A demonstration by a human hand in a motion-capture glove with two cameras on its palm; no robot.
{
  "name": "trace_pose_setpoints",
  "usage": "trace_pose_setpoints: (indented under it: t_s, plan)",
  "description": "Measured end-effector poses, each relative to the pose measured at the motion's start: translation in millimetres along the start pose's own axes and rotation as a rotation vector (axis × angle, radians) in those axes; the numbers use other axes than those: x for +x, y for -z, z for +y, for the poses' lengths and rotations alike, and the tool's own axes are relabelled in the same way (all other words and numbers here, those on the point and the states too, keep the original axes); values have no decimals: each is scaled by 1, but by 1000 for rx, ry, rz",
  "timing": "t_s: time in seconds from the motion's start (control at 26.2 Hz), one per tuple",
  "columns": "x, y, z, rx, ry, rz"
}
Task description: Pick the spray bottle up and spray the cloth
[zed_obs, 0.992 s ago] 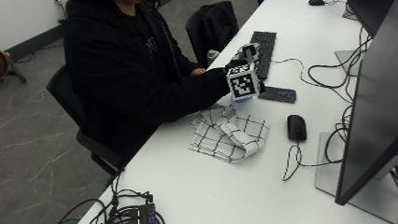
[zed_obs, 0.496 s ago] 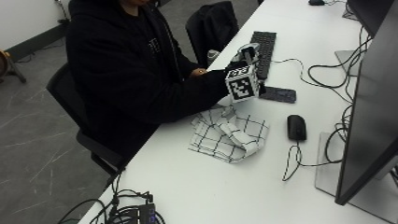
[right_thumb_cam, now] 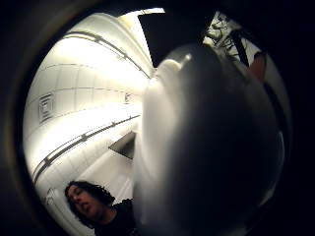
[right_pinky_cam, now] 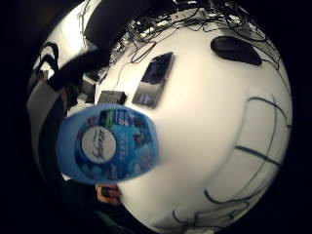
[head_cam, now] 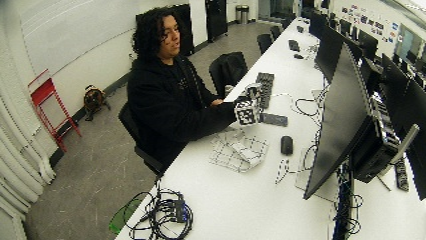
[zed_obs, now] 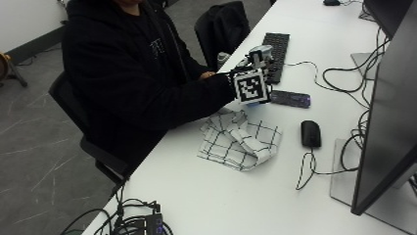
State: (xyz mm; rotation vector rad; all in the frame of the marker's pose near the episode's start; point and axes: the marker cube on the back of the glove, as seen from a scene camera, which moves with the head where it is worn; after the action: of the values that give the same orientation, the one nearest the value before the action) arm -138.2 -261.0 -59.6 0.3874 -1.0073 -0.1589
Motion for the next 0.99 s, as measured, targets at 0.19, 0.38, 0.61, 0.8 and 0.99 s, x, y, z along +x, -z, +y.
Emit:
trace_pose_setpoints:
  t_s: [0.19,0.38,0.61,0.8,0.99]
  plan:
    - [3,45,39,-188,-38,389]
    - [-4,94,78,-233,-78,611]
    - [-16,130,117,-204,-103,728]
    - [-13,137,145,-223,-144,792]
    - [0,134,157,-263,-179,779]
